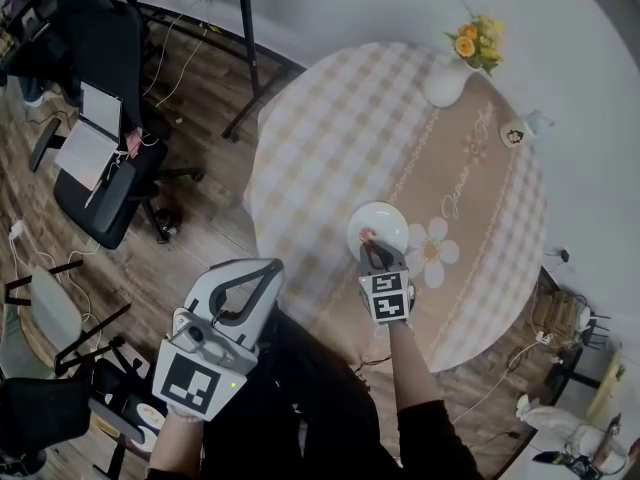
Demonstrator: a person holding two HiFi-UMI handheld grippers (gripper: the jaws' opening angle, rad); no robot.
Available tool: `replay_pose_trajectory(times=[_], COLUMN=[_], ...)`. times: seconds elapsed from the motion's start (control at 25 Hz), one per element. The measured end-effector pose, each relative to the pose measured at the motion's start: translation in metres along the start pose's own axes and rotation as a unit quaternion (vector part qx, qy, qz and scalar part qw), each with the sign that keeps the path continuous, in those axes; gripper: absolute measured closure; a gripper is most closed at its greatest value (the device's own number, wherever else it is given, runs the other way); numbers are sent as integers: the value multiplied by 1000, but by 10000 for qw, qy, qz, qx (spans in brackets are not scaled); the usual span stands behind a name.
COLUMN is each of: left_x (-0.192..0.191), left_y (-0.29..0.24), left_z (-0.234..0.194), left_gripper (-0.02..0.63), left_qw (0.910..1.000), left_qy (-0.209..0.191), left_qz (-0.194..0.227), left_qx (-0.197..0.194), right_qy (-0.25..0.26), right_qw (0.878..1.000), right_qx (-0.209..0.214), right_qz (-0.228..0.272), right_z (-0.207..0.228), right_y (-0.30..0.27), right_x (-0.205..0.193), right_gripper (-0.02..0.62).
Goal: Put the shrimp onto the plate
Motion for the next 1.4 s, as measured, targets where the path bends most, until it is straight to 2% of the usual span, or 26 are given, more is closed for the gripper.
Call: replay_pose_trajectory(times=[0.44, 0.6, 1.04, 1.28, 1.4], left_x=[0, 0, 1, 2, 1], left_y=[-4, -3, 1, 3, 3], left_z=[3, 6, 9, 11, 11], left_gripper=[606, 606, 606, 606, 606], left_qw=[10000, 10000, 9999, 9996, 9995], left_qy=[-23, 26, -33, -55, -54], left_qz=[16, 13, -1, 40, 34], left_qx=[-68, -87, -156, -258, -302], right_qy=[-191, -18, -136, -330, -345], right_qw=[9995, 9994, 9995, 9993, 9979], right_qx=[156, 151, 174, -70, -336], right_qz=[-204, -309, -235, 135, 429], right_z=[4, 6, 3, 1, 2], right_y=[-5, -4, 0, 13, 22], right_x=[1, -2, -1, 0, 3], right_gripper=[559, 559, 549, 548, 577])
Point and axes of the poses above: the fingertips, and each gripper's own axes: y backward along the fingers, z to its right, x out of its top, the point moved 10 cm from there along y, backward along the fingers, and after that the axes turned 3 degrees about x, right-handed, at the moved point
